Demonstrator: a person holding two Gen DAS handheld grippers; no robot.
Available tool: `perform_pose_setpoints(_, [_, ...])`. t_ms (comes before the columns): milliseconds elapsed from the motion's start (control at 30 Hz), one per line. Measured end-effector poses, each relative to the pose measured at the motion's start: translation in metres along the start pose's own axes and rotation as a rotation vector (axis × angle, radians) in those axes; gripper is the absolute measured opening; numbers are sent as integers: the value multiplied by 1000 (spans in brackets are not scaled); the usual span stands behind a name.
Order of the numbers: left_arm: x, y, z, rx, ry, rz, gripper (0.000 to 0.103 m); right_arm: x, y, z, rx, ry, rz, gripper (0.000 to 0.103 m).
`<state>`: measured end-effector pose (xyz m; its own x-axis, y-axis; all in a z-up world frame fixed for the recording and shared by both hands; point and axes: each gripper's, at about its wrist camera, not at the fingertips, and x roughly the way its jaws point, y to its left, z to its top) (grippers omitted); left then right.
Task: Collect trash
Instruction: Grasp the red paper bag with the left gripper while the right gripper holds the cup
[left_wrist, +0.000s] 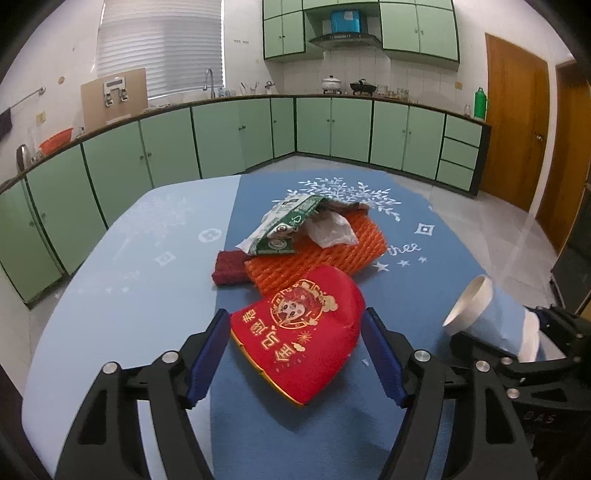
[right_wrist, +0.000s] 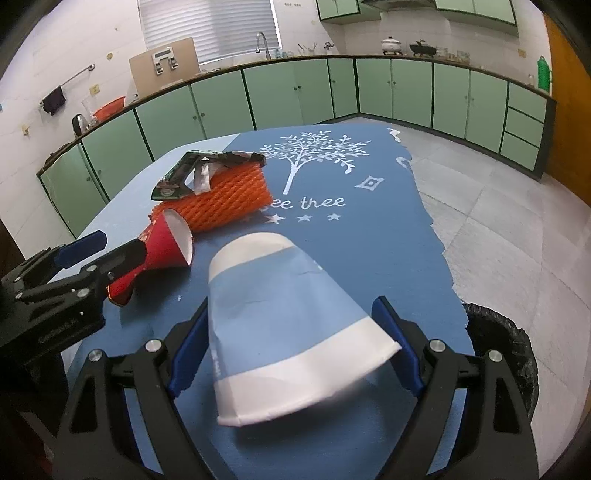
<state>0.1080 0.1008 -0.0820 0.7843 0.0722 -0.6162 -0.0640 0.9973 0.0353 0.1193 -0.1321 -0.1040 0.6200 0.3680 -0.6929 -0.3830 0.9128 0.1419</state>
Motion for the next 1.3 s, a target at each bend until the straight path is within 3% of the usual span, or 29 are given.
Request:
perform_pose_setpoints(200, [11, -4, 10, 55, 6, -29, 75, -1, -1, 0, 11, -2, 1, 82])
perform_pose_setpoints(467, [30, -4, 12, 39, 52, -85, 75, 1, -6, 1, 27, -1, -12, 82])
perform_pose_setpoints(933, [57, 3, 18, 35, 131, -115, 82, 9, -13, 2, 45, 12, -39, 83])
perform_pose_setpoints(1300, [35, -1, 13, 51, 82, -91, 65, 10, -14, 2, 50, 7, -34, 83])
